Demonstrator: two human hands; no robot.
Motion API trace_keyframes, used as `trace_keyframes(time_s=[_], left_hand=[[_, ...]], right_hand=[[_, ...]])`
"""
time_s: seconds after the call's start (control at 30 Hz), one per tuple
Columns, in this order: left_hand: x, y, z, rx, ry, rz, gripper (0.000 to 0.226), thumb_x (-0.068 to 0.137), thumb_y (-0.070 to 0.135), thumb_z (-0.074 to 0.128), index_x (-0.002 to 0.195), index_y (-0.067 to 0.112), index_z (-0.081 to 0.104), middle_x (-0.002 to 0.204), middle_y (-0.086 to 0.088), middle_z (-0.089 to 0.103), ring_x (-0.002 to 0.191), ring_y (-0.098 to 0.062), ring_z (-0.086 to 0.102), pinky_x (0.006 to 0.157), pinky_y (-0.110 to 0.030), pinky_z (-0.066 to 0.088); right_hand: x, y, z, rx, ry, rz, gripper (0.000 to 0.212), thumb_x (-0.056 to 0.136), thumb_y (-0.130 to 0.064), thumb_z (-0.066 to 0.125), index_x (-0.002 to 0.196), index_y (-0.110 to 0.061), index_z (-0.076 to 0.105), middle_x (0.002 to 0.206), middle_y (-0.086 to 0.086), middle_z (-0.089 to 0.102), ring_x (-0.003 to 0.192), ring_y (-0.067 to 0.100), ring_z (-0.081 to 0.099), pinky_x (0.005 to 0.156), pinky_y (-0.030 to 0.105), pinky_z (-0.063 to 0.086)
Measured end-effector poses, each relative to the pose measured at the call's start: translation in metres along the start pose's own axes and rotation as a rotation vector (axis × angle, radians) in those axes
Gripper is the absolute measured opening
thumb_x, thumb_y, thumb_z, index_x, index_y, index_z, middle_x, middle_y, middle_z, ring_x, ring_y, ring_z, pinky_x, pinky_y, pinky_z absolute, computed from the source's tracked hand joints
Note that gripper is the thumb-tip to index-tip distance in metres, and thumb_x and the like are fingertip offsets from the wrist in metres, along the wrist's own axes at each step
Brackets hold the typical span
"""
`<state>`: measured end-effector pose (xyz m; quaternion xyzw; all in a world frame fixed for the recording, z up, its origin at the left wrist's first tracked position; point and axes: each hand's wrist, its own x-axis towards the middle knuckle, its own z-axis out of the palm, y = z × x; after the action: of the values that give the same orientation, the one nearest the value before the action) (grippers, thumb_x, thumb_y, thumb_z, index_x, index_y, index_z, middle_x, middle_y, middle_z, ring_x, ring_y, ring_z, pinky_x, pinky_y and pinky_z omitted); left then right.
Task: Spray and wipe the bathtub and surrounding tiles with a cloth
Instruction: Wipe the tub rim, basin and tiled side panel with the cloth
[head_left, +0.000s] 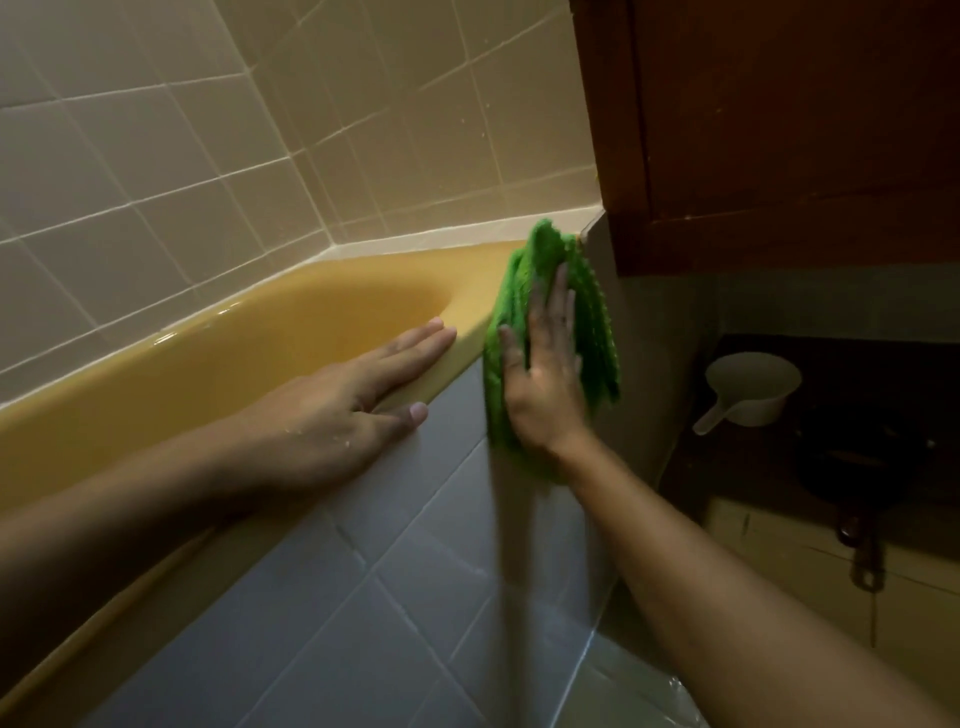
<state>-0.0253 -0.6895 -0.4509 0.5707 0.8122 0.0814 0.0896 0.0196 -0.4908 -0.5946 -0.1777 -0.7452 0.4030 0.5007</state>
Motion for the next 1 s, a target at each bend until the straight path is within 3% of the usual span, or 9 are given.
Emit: trace_keyframes(time_s=[0.1, 0.17, 0.23, 0.37, 0.47, 0.53, 0.63, 0.83, 1.0], left_hand=[[0.011, 0.0, -0.001, -0.034, -0.006, 0.008, 0.068, 0.086, 0.056, 0.043, 0.147, 0.068, 0.016, 0.151, 0.055, 0.004, 0.147, 0.017, 0.008, 0.124, -0.025, 0.01], [0.018, 0.0, -0.001, -0.04, 0.002, 0.008, 0.07, 0.087, 0.052, 0.046, 0.15, 0.063, 0.018, 0.154, 0.051, 0.007, 0.146, 0.019, 0.008, 0.122, -0.02, 0.008], [0.027, 0.003, 0.0, -0.031, 0.014, 0.007, 0.069, 0.096, 0.043, 0.055, 0.154, 0.055, 0.021, 0.158, 0.043, 0.009, 0.147, 0.017, 0.007, 0.119, -0.015, 0.006], [0.039, 0.007, 0.002, 0.037, 0.036, 0.018, 0.066, 0.104, 0.022, 0.053, 0.158, 0.043, 0.022, 0.162, 0.033, 0.011, 0.146, 0.014, 0.009, 0.114, -0.007, 0.004], [0.046, 0.011, 0.003, 0.039, 0.062, 0.031, 0.064, 0.104, 0.02, 0.054, 0.159, 0.038, 0.026, 0.162, 0.029, 0.015, 0.147, 0.011, 0.013, 0.116, -0.009, 0.006], [0.048, 0.012, 0.003, 0.028, 0.091, 0.037, 0.061, 0.104, 0.019, 0.054, 0.158, 0.035, 0.03, 0.161, 0.028, 0.019, 0.146, 0.011, 0.015, 0.116, -0.009, 0.008], [0.047, 0.013, 0.004, 0.027, 0.116, 0.043, 0.058, 0.105, 0.019, 0.052, 0.157, 0.035, 0.033, 0.16, 0.027, 0.024, 0.144, 0.011, 0.019, 0.113, -0.008, 0.009], [0.034, 0.014, 0.003, 0.01, 0.135, 0.029, 0.051, 0.108, 0.023, 0.048, 0.156, 0.035, 0.038, 0.155, 0.027, 0.03, 0.128, 0.021, 0.023, 0.097, 0.008, 0.014], [0.01, 0.004, 0.003, -0.057, 0.139, -0.012, 0.044, 0.107, 0.038, 0.047, 0.15, 0.045, 0.043, 0.156, 0.03, 0.035, 0.142, 0.007, 0.032, 0.122, -0.026, 0.02]], right_hand=[[0.027, 0.035, -0.007, 0.11, 0.015, 0.222, 0.072, 0.096, -0.065, 0.02, 0.16, -0.039, -0.001, 0.17, -0.003, 0.002, 0.155, 0.023, 0.008, 0.123, 0.057, 0.008], [0.024, 0.081, -0.002, 0.247, -0.002, 0.454, 0.072, 0.099, -0.069, 0.026, 0.161, -0.033, 0.016, 0.163, 0.008, 0.03, 0.145, 0.03, 0.034, 0.122, 0.05, 0.024], [-0.004, 0.127, 0.01, 0.386, 0.017, 0.709, 0.075, 0.098, -0.068, 0.037, 0.157, -0.022, 0.034, 0.153, 0.011, 0.047, 0.136, 0.029, 0.046, 0.118, 0.044, 0.032], [-0.138, 0.19, 0.041, 0.385, 0.038, 0.936, 0.057, 0.107, -0.05, 0.033, 0.152, -0.015, 0.038, 0.145, 0.001, 0.045, 0.136, 0.021, 0.043, 0.117, 0.036, 0.03], [-0.234, 0.19, 0.072, 0.313, -0.031, 1.004, 0.07, 0.104, -0.057, 0.029, 0.16, -0.016, 0.02, 0.166, 0.01, 0.023, 0.151, 0.025, 0.025, 0.123, 0.036, 0.016], [-0.255, 0.165, 0.087, 0.257, -0.033, 0.982, 0.077, 0.1, -0.066, 0.027, 0.159, -0.023, 0.002, 0.17, 0.004, -0.003, 0.156, 0.018, 0.003, 0.125, 0.031, 0.004], [-0.257, 0.115, 0.09, 0.218, -0.014, 0.778, 0.102, 0.067, -0.1, 0.009, 0.146, -0.038, -0.009, 0.157, -0.016, -0.029, 0.15, 0.005, -0.02, 0.125, 0.029, -0.007], [-0.207, 0.037, 0.068, 0.169, -0.07, 0.456, 0.081, 0.082, -0.087, 0.009, 0.146, -0.046, -0.021, 0.154, -0.028, -0.039, 0.145, -0.002, -0.033, 0.121, 0.031, -0.014], [-0.151, -0.013, 0.043, 0.127, -0.132, 0.315, 0.064, 0.092, -0.076, 0.018, 0.133, -0.068, -0.03, 0.153, -0.03, -0.04, 0.143, 0.001, -0.039, 0.117, 0.057, -0.007]])
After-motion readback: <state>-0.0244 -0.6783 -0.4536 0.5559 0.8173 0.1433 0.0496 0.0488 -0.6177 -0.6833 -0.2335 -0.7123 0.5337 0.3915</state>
